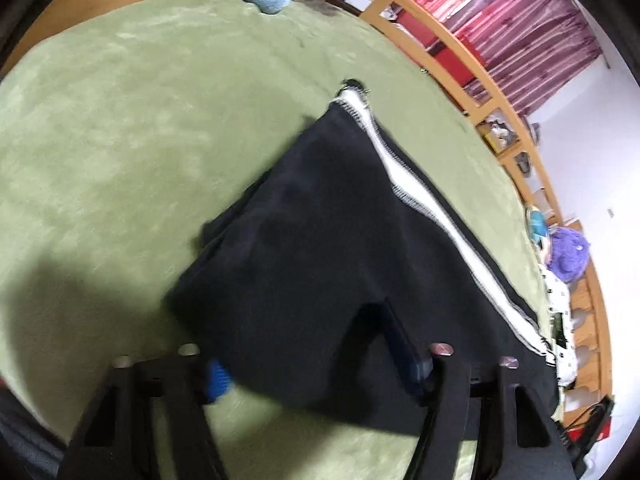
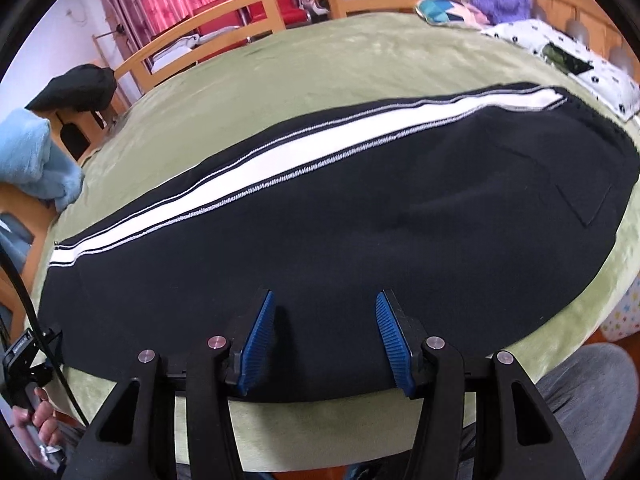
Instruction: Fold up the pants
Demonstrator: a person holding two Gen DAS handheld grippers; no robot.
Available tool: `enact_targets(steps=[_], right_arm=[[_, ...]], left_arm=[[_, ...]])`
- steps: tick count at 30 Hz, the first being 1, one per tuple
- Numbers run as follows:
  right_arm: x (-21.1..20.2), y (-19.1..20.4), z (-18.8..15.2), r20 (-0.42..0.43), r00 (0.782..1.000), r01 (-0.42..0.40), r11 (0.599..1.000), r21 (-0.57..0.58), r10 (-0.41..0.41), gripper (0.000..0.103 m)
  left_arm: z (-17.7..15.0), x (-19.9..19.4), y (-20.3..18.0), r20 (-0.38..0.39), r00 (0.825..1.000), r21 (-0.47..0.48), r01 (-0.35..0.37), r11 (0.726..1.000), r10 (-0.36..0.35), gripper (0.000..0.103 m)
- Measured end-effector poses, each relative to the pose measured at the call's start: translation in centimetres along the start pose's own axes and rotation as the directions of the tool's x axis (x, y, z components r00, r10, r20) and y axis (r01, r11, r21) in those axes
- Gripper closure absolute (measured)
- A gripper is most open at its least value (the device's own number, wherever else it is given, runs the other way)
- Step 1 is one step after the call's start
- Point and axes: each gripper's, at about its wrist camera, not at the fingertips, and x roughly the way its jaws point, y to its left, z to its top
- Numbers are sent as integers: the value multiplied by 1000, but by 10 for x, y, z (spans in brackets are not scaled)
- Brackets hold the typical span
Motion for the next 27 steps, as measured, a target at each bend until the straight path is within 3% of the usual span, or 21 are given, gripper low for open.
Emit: enact_targets(steps=[3, 6, 8, 11, 15, 20, 22, 25, 27], right_arm=[[-1, 0, 0, 5, 1000, -9, 1000, -10, 9, 50], [-12, -6, 2, 35, 999, -25, 1000, -15, 25, 50], [-22, -14, 4, 69, 997, -17, 1000, -22, 19, 50], [-36, -29, 10, 108, 994, -15, 1000, -20, 17, 50], [-55, -55, 17, 153, 988, 40, 999, -33, -35, 50], [-78, -98, 20, 192, 978, 91, 996, -16, -86, 50], [-84, -117, 18, 201, 974, 104, 995, 6, -103, 50], [-88, -143, 13, 175, 976, 122, 992, 41, -127, 50], [-91, -154, 8, 163, 979, 120, 992, 42, -126, 50]], left_arm=[[8, -5, -6, -4, 1000, -18, 21, 1000, -21, 89], [11, -29, -25, 47, 998, 43, 39, 998, -41, 91], [11, -51, -57, 100, 994, 138, 37, 990, -51, 92], [14, -72, -108, 121, 989, 247, 48, 968, -80, 93], [0, -84, -195, 124, 985, 418, 57, 907, -119, 93], [-43, -68, -284, 39, 986, 558, 114, 822, -164, 93], [-63, -51, -311, -8, 986, 580, 140, 802, -167, 93], [-100, -13, -347, -93, 981, 612, 191, 768, -170, 92], [-128, 20, -362, -185, 974, 627, 221, 747, -133, 90]])
